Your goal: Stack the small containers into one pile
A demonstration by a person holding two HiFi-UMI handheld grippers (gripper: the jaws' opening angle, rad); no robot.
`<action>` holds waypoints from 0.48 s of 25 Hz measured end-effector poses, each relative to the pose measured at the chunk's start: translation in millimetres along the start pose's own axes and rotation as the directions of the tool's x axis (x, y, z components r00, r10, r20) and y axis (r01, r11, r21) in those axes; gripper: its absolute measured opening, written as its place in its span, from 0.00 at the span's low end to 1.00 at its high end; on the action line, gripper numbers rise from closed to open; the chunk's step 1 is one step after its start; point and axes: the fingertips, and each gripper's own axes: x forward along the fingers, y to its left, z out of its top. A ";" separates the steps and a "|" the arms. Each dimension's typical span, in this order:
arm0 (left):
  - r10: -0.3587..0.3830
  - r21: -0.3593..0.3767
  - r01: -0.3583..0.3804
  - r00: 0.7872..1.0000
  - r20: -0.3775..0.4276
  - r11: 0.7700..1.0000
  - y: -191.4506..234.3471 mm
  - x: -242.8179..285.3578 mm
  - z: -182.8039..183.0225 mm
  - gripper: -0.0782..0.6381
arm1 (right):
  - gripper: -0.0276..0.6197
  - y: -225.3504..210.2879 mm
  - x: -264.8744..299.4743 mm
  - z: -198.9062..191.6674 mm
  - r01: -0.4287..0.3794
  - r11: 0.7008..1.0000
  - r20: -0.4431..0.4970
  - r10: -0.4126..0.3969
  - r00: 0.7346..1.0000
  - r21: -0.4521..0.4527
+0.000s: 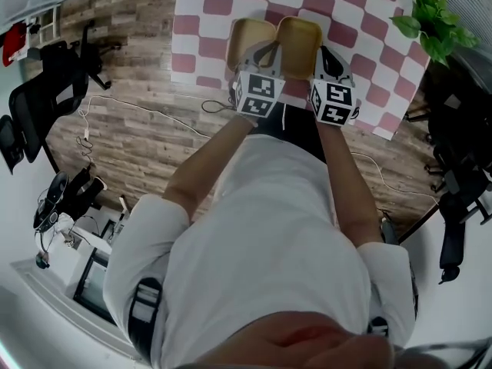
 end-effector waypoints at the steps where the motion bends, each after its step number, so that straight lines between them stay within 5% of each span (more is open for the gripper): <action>1: -0.001 0.003 0.001 1.000 -0.007 1.000 -0.7 3.7 -3.5 0.16 | 0.09 0.7 2.3 -4.1 -0.004 1.000 -0.005 0.004 1.000 -0.001; 12: 0.008 0.012 -0.008 1.000 -0.005 1.000 0.8 10.3 -9.0 0.16 | 0.09 0.4 9.0 -13.9 -0.032 0.998 0.008 0.032 0.999 -0.047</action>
